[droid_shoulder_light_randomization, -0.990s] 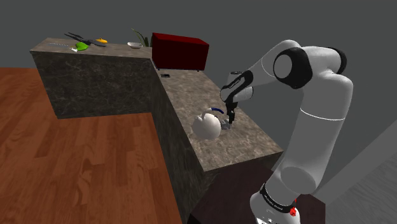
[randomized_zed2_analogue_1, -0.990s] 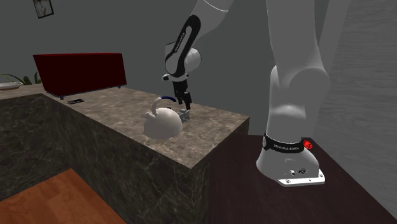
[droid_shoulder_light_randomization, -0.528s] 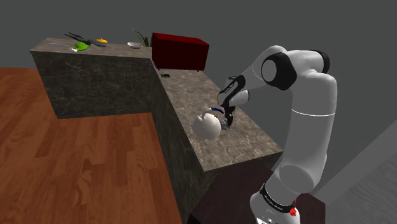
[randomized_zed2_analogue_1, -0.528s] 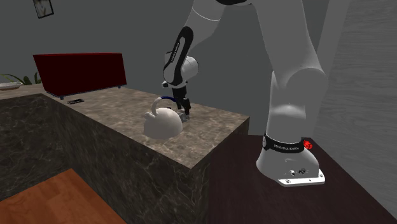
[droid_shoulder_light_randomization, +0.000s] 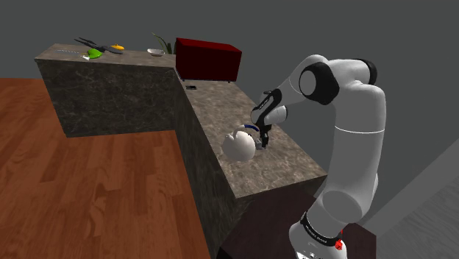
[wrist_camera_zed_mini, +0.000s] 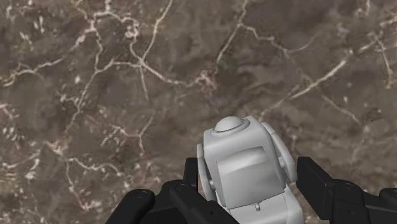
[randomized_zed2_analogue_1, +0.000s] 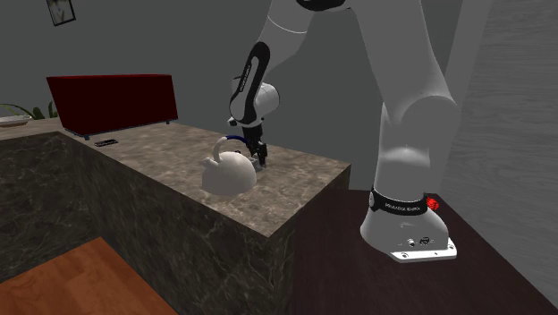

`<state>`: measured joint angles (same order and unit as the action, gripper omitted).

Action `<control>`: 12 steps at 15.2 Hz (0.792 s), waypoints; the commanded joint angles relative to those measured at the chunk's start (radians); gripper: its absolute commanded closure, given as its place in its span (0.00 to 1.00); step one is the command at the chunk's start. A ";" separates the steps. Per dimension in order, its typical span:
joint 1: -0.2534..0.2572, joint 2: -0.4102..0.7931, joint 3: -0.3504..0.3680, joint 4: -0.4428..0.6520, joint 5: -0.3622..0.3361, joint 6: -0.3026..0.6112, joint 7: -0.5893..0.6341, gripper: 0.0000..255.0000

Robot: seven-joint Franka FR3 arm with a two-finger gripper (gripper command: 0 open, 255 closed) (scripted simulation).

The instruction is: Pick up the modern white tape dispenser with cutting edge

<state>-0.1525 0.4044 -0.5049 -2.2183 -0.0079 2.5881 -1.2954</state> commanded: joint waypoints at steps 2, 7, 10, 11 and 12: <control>0.000 0.000 0.000 -0.002 0.000 0.001 0.000 1.00; 0.010 -0.022 -0.009 -0.001 -0.012 -0.021 0.007 1.00; 0.022 -0.057 -0.024 0.000 -0.032 -0.056 0.015 1.00; 0.026 -0.069 -0.029 0.000 -0.039 -0.067 0.018 1.00; 0.030 -0.081 -0.034 0.001 -0.046 -0.079 0.021 1.00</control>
<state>-0.1271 0.3369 -0.5333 -2.2184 -0.0463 2.5229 -1.2774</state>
